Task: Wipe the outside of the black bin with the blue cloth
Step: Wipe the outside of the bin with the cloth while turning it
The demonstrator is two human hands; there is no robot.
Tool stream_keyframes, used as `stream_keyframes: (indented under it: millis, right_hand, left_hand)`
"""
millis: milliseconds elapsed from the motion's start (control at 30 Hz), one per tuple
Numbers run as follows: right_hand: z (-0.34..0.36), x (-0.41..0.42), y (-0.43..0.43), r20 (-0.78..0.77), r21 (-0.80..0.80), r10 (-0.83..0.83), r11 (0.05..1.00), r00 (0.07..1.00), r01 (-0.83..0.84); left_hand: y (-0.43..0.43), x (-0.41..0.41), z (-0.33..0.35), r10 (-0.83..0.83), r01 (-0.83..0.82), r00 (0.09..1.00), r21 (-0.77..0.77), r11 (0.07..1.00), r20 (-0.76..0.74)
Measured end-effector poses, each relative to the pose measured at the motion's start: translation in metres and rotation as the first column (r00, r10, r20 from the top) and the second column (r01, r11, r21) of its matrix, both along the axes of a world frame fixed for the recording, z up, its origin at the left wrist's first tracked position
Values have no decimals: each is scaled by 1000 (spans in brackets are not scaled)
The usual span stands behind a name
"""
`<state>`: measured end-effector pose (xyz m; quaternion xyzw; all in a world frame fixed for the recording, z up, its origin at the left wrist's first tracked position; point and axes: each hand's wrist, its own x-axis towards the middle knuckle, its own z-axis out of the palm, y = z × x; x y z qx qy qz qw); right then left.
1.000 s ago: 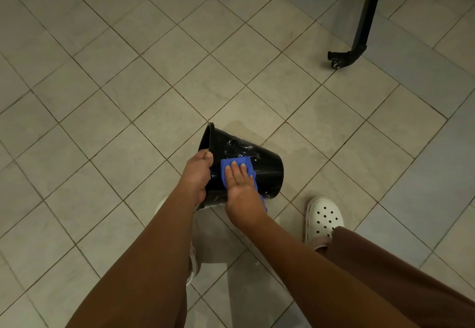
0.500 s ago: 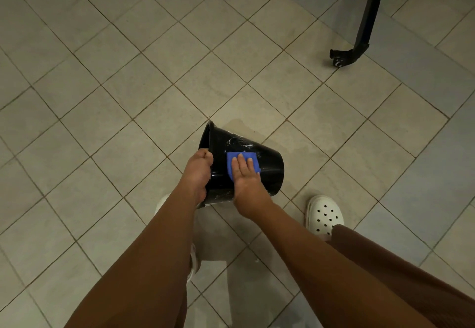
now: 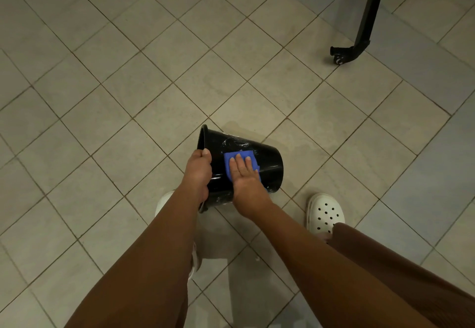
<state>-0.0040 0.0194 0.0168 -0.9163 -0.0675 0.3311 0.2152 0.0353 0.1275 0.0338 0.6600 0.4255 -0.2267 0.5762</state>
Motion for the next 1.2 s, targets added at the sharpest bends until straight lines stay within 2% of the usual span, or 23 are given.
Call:
stream_keyframes:
  millis: [100, 267, 367, 533, 800, 967, 1200]
  right_hand:
    - [4, -2, 6, -25, -20, -13, 1000, 1000, 13]
    - [4, -2, 6, 53, 42, 169, 984, 984, -171]
    - [0, 2, -4, 56, 65, 125, 990, 991, -129]
    - [0, -2, -10, -19, -58, -4, 998, 1000, 3]
    - [-4, 1, -5, 67, 27, 117, 992, 991, -119]
    - [-2, -4, -11, 24, -85, 33, 996, 999, -31]
    - [3, -14, 6, 78, -86, 127, 989, 989, -120]
  left_hand:
    - [1, 1, 1, 20, -20, 1000, 25, 999, -14]
    - [8, 5, -3, 31, -31, 999, 39, 999, -11]
    - [9, 5, -5, 25, -24, 1000, 29, 999, -2]
    - [4, 3, 1, 1, -1, 1000, 29, 1000, 3]
    - [5, 3, -3, -35, 33, 999, 58, 998, 41]
    - [1, 2, -4, -23, 20, 999, 60, 998, 42]
    - [5, 2, -10, -38, 34, 998, 64, 997, 56]
